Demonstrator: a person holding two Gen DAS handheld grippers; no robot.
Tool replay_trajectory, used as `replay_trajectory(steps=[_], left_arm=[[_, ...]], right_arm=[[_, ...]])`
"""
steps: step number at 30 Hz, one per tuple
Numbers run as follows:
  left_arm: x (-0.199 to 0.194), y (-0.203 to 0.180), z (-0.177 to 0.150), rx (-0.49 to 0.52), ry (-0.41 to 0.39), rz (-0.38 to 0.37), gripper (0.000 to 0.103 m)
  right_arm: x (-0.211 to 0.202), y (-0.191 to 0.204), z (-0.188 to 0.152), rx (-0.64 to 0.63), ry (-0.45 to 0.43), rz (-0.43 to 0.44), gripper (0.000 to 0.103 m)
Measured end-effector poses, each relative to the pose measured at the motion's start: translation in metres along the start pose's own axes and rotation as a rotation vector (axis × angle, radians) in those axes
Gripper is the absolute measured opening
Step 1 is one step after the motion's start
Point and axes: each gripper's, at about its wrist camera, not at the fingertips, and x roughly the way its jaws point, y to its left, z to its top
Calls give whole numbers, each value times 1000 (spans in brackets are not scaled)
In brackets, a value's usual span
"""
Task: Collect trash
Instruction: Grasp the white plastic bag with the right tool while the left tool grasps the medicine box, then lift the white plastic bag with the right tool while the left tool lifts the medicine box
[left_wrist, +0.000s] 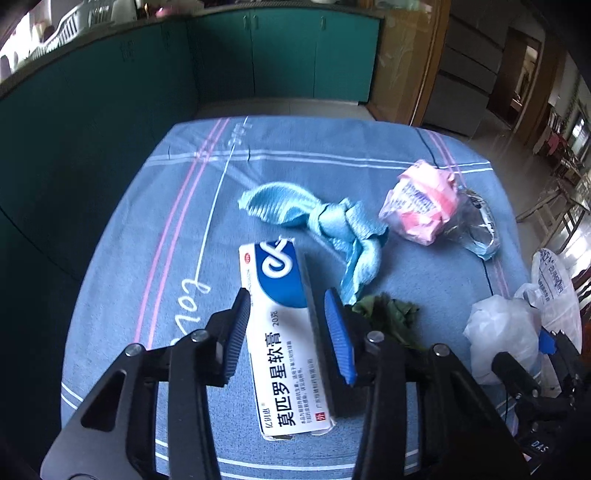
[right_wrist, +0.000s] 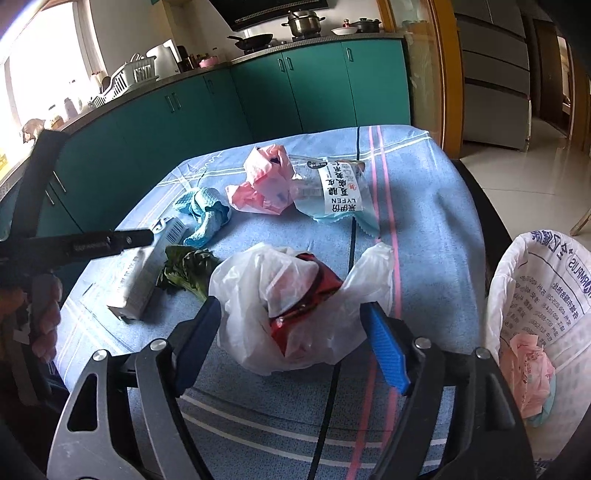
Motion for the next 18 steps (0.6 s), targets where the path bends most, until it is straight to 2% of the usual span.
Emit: replay_trajectory(steps=[4,11,14,18], left_arm=[[1,-6,-1,27,3,11,43],[4,-1,-1,14,20,23,45],[4,0,-2,10,20,30,55],[2,1,-2,1,18,46,77]], right_arm=[[4,2,-1,-9,9,-5,77],[8,5,-2,-16,16,-5,77],[10,6,-2,-21,21,-7,77],[12,8,-2,-30,28,-6,77]])
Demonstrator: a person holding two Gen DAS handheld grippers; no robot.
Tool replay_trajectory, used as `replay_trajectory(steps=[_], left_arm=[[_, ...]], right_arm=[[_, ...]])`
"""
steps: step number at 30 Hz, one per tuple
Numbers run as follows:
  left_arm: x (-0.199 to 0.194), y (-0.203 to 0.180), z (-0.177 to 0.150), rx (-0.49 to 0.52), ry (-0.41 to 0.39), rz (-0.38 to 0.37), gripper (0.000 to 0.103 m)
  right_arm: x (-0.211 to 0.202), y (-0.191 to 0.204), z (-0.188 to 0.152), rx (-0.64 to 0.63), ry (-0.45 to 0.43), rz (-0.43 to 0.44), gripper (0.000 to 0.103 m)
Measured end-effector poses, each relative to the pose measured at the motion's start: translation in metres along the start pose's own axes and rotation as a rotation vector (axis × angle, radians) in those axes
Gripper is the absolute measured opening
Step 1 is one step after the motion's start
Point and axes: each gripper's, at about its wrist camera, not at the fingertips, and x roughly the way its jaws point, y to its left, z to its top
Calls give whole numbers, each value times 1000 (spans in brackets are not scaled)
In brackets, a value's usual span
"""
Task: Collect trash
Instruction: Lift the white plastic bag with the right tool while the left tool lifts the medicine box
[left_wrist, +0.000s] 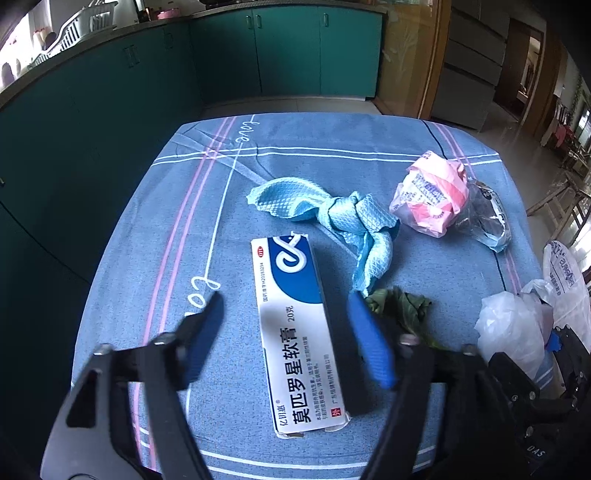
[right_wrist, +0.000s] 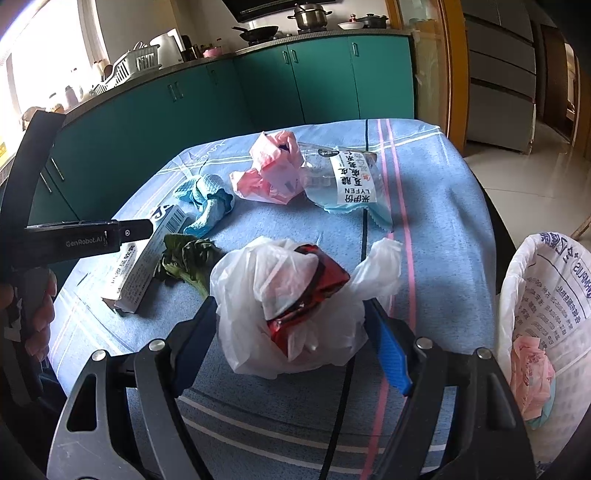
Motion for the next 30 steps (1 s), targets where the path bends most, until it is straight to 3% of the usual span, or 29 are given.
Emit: replay_trajectory(steps=[10,30], left_arm=[[16,10,-3,-28,81,-14,79],[26,7,-8,-5,115,-2,79]], right_arm=[[6,6,-1,-24,18,2,77],[9,11,-1,-33,20,-1,83]])
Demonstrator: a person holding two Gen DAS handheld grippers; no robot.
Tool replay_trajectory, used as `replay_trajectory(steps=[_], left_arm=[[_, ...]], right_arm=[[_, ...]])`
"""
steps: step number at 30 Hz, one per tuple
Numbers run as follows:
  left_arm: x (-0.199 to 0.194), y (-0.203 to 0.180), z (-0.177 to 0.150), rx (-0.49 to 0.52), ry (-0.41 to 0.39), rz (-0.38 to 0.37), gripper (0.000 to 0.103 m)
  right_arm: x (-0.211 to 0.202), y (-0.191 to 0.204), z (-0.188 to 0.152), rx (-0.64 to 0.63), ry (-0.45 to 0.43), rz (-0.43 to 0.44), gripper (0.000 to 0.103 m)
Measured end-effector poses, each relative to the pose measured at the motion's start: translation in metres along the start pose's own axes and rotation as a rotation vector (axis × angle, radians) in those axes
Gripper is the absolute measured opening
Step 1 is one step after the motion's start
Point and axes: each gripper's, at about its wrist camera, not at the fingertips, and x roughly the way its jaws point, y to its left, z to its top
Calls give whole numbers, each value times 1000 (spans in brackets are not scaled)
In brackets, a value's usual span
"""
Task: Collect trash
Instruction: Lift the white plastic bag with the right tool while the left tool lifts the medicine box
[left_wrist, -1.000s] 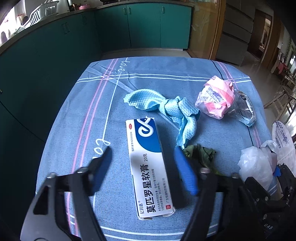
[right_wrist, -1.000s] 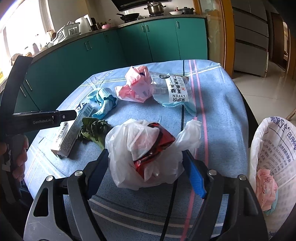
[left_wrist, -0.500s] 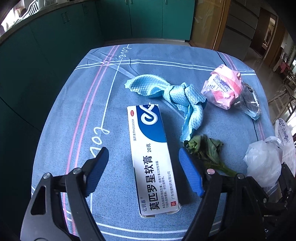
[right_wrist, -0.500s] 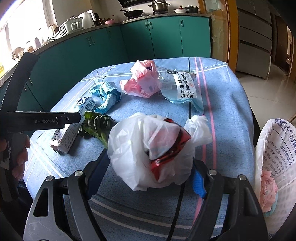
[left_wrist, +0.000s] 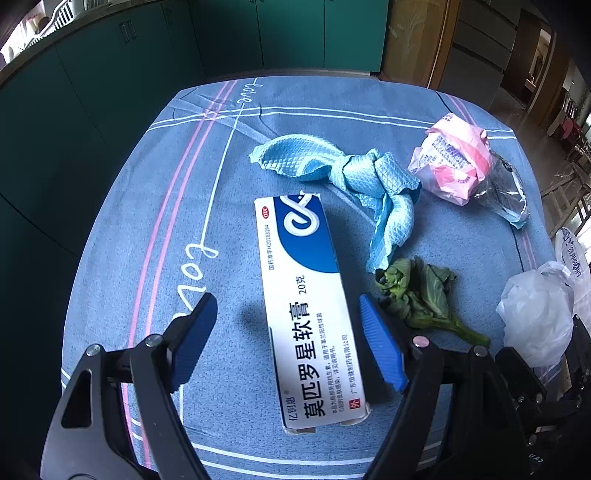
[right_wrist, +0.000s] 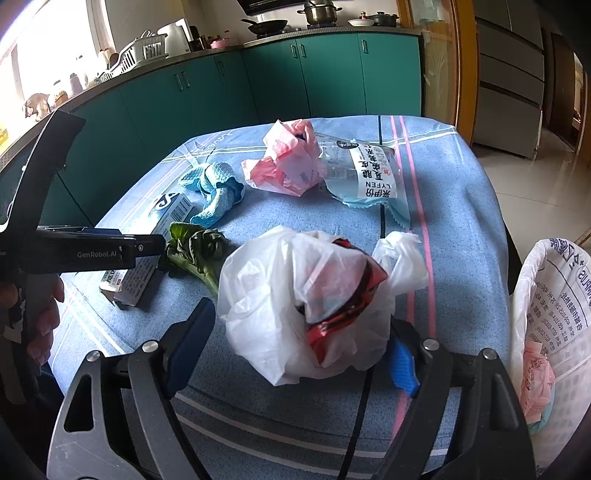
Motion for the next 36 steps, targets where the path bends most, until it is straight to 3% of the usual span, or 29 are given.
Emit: replay_trajectory(steps=[29,36], left_arm=[[9,-3,-4,29,20,4,79],[8,-2,-4,17,17,-23,64]], right_arm=[[5,0,4,9,5,-5,84],[5,0,4,9,5,-4,84]])
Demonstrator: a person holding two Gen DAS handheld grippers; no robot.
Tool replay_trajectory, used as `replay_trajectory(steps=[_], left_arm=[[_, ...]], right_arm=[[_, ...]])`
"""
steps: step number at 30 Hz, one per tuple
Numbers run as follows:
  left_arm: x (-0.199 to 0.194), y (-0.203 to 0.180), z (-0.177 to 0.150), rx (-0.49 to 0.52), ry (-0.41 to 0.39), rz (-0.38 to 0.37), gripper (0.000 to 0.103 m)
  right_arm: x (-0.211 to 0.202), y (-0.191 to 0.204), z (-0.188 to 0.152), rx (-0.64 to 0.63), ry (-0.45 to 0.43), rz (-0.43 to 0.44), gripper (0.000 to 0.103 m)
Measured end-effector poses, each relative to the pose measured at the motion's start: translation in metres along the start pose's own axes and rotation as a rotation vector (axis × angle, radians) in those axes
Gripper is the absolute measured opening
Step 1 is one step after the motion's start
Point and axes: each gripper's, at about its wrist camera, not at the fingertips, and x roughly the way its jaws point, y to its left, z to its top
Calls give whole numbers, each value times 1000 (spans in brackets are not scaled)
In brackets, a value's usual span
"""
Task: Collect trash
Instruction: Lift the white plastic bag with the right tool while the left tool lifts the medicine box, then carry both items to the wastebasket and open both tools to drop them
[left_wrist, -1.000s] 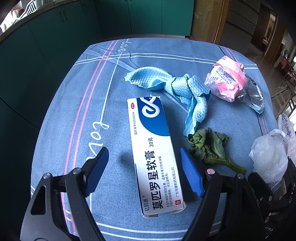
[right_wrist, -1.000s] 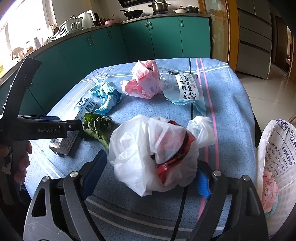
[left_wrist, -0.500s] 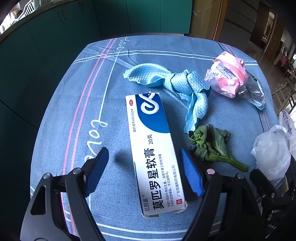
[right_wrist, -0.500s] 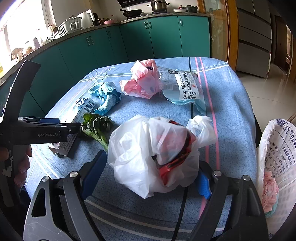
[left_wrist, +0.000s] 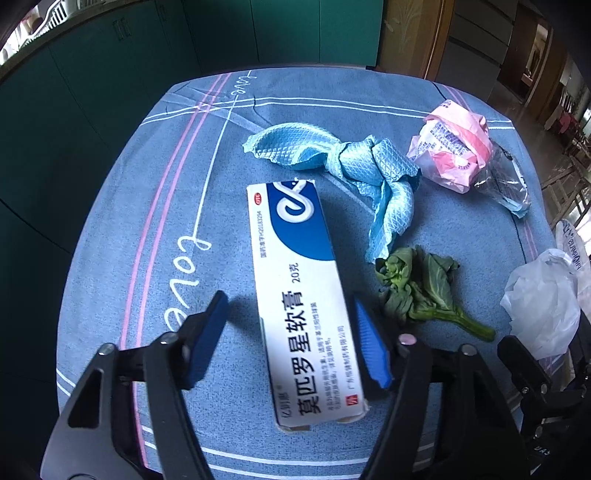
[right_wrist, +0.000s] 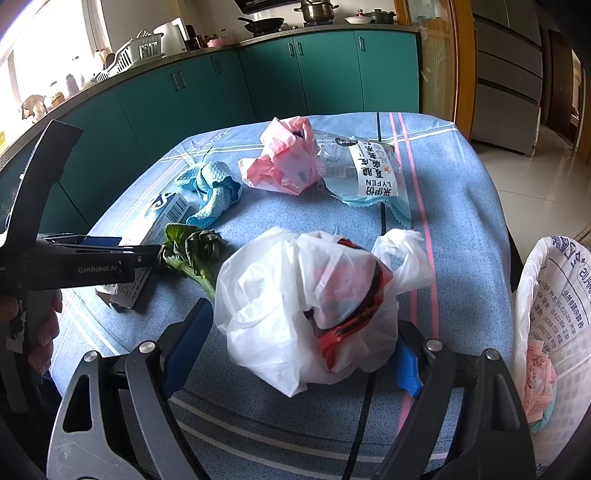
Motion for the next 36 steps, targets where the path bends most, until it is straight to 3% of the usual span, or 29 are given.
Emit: replay_trajectory(steps=[5,10,16,22,30,36], left_arm=[[-4,-5,0,23,-10,-13,45],[-9,-7,0,15,-20,-48,44],[-35,1,2,-29,-120,-93,44],[-45,5,3,-44,-155,-108,44],[-49,8,3,-65,-173,-108,44],[-63,10,1,-72,-239,-96,44]], right_arm=[[0,0,0,0,1,1,84],[1,-1,-2,3,1,3,84],[0,-3,-2,15,-7,12,84],[-1,-2,0,23,-11,51,84],[-2,1,-4,16,-7,57,49],[-15,-2,-3,24,-43,75,43]])
